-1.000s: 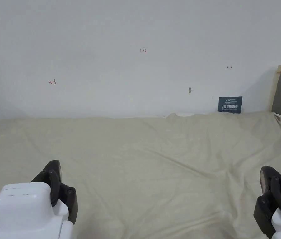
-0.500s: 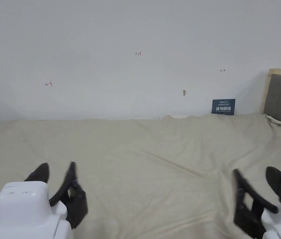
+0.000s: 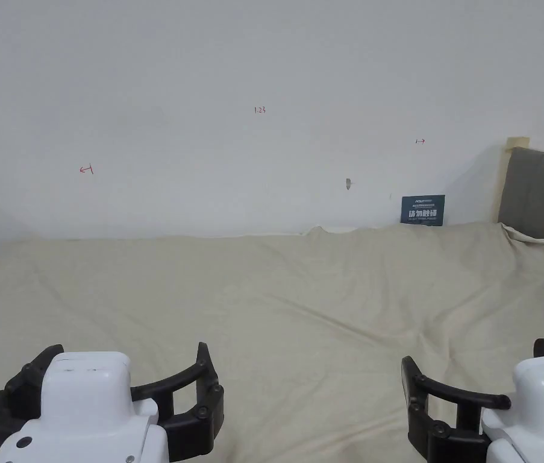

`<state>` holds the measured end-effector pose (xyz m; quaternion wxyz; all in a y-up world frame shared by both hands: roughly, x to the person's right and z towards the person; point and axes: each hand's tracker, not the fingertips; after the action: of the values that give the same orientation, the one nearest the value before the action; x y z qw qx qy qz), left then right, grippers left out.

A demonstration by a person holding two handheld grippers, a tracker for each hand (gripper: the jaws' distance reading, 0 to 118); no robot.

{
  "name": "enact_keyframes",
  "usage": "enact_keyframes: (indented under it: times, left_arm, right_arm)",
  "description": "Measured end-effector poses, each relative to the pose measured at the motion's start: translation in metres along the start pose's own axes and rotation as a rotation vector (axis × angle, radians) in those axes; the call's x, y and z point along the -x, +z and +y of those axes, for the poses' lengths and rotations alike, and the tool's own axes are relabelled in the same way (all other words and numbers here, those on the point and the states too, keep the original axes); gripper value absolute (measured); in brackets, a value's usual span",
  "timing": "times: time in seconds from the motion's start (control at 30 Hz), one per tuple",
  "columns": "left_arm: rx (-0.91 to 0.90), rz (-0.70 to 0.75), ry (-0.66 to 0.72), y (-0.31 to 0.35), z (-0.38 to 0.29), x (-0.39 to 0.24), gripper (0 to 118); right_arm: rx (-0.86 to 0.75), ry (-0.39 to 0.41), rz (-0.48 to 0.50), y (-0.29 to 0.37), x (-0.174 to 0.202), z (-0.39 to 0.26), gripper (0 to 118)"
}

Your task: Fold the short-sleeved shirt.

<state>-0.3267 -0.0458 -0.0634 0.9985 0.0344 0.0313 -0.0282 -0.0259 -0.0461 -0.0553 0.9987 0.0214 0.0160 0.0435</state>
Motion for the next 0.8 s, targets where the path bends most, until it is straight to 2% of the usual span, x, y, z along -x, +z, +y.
enact_keyframes:
  times: [0.3, 0.53, 0.63, 0.8]
  left_arm:
    - [0.024, 0.002, 0.026, 0.000, 0.005, 0.012, 118]
    - [0.029, -0.009, 0.029, -0.004, 0.011, 0.015, 118]
    - [-0.001, 0.060, 0.017, -0.003, 0.009, 0.014, 118]
    - [-0.011, -0.003, -0.063, -0.006, 0.001, 0.015, 118]
  right_arm:
    - [-0.005, 0.058, 0.005, 0.000, 0.008, 0.002, 118]
    - [0.011, 0.039, 0.008, -0.006, 0.008, 0.004, 118]
    - [0.021, 0.013, 0.005, -0.007, 0.009, 0.002, 118]
    - [0.040, -0.005, 0.005, -0.011, 0.013, 0.001, 118]
